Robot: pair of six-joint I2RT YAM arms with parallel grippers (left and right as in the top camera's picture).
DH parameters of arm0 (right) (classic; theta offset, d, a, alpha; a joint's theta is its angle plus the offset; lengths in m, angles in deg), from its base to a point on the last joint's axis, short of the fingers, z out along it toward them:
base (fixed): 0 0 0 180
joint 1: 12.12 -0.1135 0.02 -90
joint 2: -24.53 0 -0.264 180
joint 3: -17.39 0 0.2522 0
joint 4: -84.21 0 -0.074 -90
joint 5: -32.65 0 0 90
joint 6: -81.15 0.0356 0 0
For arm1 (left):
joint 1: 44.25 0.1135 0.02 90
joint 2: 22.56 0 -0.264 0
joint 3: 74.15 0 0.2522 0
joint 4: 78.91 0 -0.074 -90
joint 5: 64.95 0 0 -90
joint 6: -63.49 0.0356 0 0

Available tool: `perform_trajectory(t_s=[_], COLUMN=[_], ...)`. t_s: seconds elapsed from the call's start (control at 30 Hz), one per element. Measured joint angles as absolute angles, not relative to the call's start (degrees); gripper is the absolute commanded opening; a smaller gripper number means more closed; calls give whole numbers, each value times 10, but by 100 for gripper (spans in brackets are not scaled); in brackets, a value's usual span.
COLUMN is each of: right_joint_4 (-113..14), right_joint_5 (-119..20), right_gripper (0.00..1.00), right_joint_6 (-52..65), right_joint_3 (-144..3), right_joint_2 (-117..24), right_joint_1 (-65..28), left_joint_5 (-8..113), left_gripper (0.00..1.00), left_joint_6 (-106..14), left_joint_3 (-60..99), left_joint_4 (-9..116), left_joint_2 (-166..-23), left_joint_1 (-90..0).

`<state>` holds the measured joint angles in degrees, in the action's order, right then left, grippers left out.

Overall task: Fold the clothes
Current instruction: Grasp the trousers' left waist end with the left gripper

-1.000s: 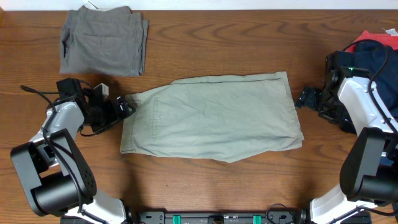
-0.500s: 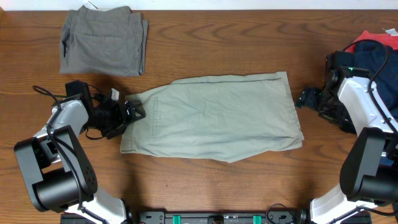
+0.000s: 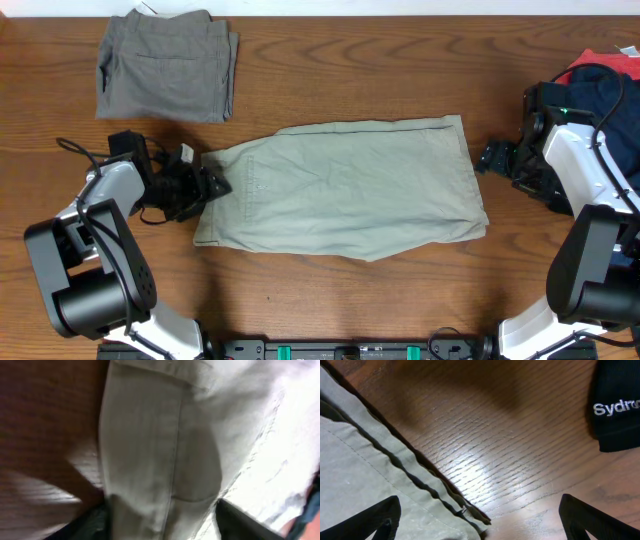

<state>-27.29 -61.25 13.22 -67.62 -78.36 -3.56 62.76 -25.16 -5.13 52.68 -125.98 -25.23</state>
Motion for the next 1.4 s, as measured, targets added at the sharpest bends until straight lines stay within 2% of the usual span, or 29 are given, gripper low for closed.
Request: perform_trajectory(t_s=[0.03,0.1,0.27,0.6,0.87,0.9,1.0,1.07,1.27,1.33,1.4], right_joint_4=[-273,-273,-273,-273,-273,-273,-273,-273,-273,-273,-273], right_joint_5=[-613,-613,-613,-613,-613,-613,-613,-613,-613,-613,-613], right_gripper=[99,99,99,99,99,99,99,99,99,99,99], right_joint_6=[132,132,132,132,132,132,132,132,132,132,132], right_joint_3=[-676,-676,-676,-676,-676,-676,-676,-676,-676,-676,-676], right_joint_2=[-784,-784,-784,-784,-784,-784,-784,-784,-784,-784,-784], right_joint_1=[-36,-36,-36,-36,-36,-36,-36,-36,-36,-36,-36], left_joint_5=[619,595,550,538,643,655,684,699,728,728,724], left_gripper=[81,90,91,91,90,86,64,53,34,23,21], left_joint_6=[-253,-270,-298,-310,-293,-292,-292,-289,-283,-282,-282], left_joint_3=[-51,-49,-42,-35,-15,-14,-15,-18,-22,-20,-17], left_joint_4=[532,542,549,543,536,535,529,526,494,477,466], left_joint_2=[-1257,-1252,-1245,-1257,-1296,-1299,-1311,-1321,-1342,-1349,-1354], left_joint_1=[-253,-250,-238,-248,-284,-286,-289,-289,-291,-292,-294])
